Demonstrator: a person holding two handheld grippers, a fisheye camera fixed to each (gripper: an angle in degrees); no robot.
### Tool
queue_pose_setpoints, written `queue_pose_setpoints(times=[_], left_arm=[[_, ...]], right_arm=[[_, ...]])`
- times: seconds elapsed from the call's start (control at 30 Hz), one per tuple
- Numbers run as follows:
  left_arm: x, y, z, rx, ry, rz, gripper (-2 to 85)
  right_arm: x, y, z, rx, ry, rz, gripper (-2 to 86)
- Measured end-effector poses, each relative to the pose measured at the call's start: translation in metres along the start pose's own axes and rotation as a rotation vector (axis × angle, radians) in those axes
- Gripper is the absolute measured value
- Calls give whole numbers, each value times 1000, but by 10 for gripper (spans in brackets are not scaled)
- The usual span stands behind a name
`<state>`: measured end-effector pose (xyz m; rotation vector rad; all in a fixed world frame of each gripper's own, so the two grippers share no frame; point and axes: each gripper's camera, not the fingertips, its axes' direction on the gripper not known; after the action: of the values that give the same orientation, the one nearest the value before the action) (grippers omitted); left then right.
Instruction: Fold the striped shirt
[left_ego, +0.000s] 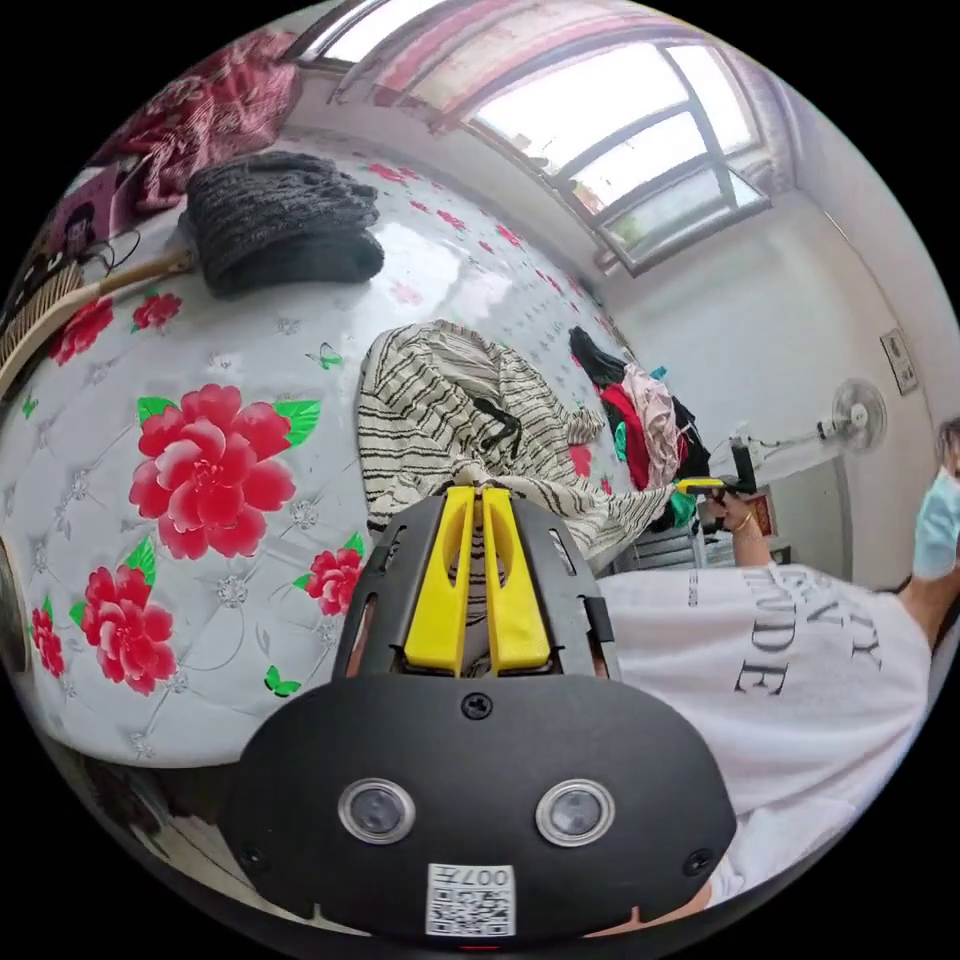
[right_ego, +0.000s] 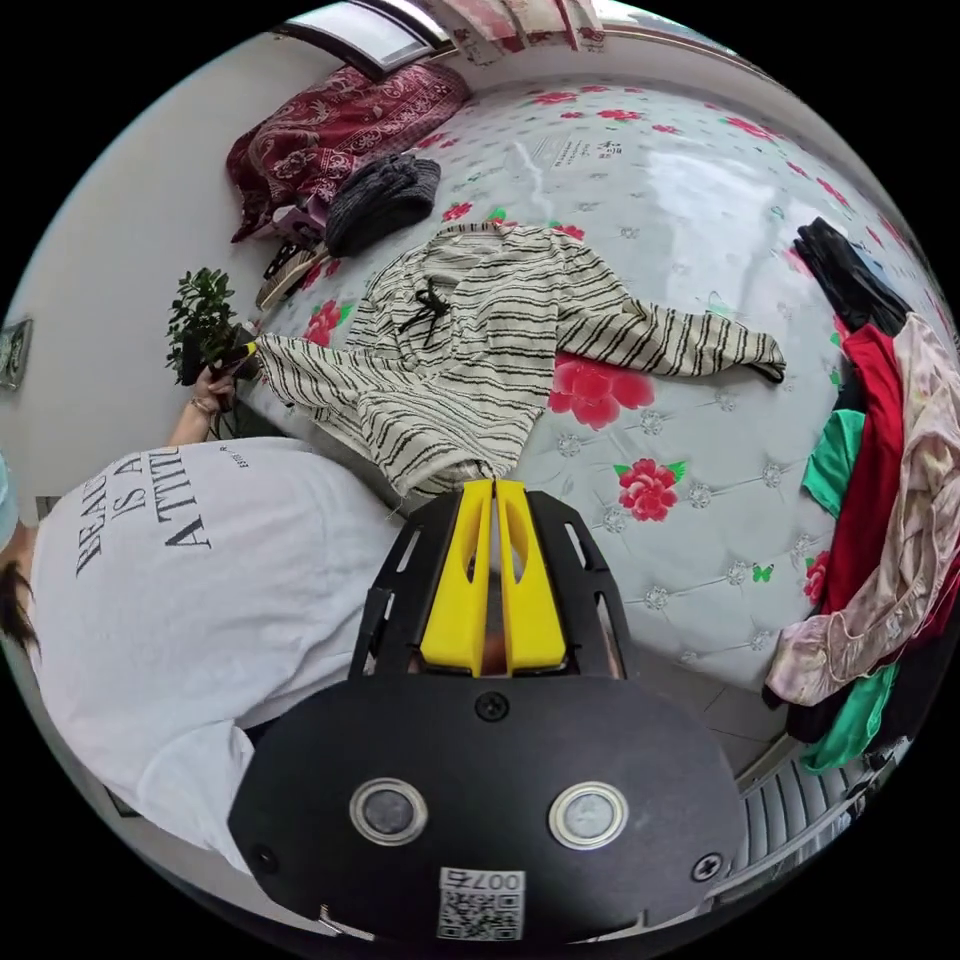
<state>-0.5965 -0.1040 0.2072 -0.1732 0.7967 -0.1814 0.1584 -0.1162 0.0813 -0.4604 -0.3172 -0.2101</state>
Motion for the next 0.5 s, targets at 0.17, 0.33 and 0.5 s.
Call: queue_pose_setpoints(times=[0.17,0.33,0.5], left_arm=[[59,-119,-47,150,14,31,-8],[172,-141,-169,385,-71,341,-9],[201,-93,-219,460,-180,496,-9]], right_arm=[[-22,-78,-130,369,120,39,-2],[-89,-22,-271,905,187,-94,-3],[-110,46,-269,990,229,-243,-3]])
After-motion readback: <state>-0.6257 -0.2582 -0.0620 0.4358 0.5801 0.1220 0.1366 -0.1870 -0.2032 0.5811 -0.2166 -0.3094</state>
